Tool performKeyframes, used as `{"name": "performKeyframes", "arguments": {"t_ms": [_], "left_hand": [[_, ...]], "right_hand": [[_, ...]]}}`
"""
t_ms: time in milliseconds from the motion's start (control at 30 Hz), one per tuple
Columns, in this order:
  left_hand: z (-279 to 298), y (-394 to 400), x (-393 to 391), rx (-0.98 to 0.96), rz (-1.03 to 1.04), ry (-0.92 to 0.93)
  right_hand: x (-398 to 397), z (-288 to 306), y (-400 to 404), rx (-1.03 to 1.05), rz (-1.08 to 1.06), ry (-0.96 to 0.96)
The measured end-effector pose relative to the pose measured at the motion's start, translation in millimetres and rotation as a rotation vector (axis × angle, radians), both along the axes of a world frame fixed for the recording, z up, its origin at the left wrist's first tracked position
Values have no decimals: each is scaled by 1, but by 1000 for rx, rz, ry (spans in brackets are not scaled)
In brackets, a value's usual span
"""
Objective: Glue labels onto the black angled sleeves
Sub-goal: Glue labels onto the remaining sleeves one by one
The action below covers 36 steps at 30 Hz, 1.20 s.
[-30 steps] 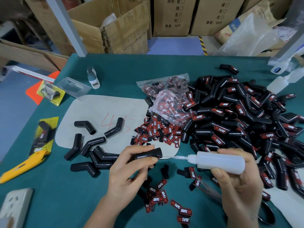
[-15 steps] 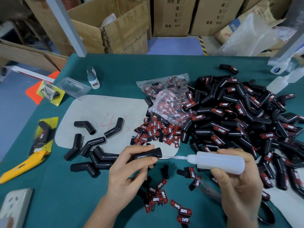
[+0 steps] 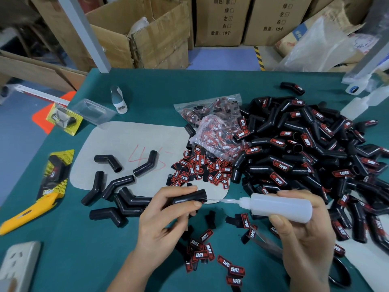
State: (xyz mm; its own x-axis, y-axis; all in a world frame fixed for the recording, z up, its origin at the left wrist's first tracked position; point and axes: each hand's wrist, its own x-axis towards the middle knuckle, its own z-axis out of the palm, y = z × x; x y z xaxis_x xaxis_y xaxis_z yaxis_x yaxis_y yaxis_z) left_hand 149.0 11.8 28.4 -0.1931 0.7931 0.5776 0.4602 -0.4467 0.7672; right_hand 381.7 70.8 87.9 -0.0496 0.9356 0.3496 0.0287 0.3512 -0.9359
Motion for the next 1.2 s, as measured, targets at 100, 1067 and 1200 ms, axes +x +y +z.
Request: {"name": "performKeyframes", "arguments": {"t_ms": [100, 1067, 1200], "left_hand": [[0, -1, 0, 0, -8, 6], [-1, 0, -1, 5, -8, 31], [0, 0, -1, 13, -2, 9]], "right_hand": [[0, -1, 1, 11, 9, 2], [1, -8, 3, 69, 54, -8], [5, -9, 3, 29, 24, 15]]}}
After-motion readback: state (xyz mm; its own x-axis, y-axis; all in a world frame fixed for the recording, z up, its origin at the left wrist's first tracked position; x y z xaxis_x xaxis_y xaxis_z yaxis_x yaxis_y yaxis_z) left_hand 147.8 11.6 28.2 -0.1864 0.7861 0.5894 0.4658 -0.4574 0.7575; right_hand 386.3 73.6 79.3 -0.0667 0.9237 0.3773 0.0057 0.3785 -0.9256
